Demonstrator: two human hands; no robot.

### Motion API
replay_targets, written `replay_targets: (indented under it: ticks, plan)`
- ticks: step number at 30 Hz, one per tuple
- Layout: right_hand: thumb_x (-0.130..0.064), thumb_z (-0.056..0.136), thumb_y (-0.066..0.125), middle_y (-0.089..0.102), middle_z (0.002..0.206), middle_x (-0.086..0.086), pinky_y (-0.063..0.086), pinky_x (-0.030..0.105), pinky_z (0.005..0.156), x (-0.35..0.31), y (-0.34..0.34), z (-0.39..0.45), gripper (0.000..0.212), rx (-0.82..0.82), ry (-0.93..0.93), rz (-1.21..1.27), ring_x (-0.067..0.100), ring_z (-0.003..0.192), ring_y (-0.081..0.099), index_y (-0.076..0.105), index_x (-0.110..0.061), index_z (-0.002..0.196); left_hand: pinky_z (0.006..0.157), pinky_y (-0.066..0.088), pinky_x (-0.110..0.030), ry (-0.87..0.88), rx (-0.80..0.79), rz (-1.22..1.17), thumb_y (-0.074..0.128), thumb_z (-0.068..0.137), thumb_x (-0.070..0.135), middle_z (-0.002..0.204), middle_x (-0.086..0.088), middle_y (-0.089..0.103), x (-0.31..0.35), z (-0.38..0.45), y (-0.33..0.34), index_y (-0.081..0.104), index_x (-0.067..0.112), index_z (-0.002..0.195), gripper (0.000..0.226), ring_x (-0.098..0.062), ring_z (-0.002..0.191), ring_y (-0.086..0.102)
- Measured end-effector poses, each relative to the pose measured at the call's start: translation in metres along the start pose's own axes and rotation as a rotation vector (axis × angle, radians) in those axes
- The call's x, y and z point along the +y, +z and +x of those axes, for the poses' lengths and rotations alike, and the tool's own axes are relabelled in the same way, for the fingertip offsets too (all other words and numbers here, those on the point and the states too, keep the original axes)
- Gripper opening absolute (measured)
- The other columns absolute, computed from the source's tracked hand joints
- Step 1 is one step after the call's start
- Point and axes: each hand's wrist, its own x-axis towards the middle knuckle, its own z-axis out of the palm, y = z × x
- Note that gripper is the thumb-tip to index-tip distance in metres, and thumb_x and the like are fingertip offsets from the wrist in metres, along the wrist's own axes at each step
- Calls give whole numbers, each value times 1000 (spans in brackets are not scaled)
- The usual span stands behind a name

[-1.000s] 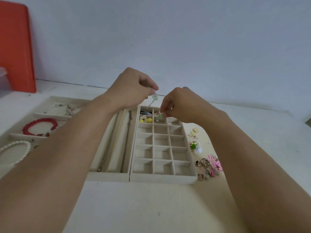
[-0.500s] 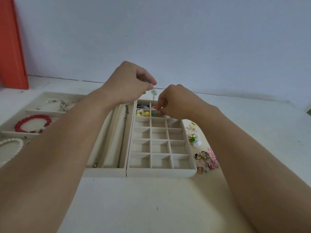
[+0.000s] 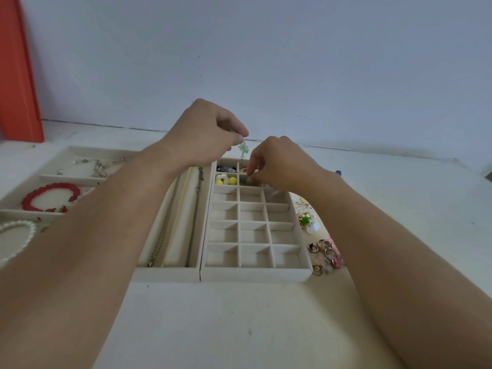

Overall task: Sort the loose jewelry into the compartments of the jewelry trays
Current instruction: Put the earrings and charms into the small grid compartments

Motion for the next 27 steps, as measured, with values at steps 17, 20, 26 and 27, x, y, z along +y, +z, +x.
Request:
replay_targets:
  ticks: [17,20,26,27]
  plan:
    - [-28,83,79,66,87,-3,55,32,72,-1,0,1,5,-13,13,-48,19,83,64,77,-32,82,48,37,-1,-15,-3,1,72,90,14,86,5,73,2,-2,-1,78,20,93,9,1,69,65]
    - [-30,85,76,66,83,-7,52,29,67,0,-4,2,4,-2,14,-36,15,79,63,78,-33,82,47,37,-2,-20,0,-2,73,90,14,85,7,73,2,-2,-1,78,21,92,9,3,66,64]
    - [-41,85,76,69,85,-7,56,33,73,-6,0,0,8,-10,-5,-15,15,81,64,78,-33,87,46,35,-2,-18,0,0,72,90,13,85,3,73,2,-2,-1,78,19,93,9,0,70,64]
    - [-39,86,76,70,86,-7,57,34,75,-6,1,-1,8,-13,-5,-23,16,82,65,79,-33,88,46,35,-2,-15,0,3,72,90,13,85,3,73,2,-2,-1,78,19,93,9,-1,70,64]
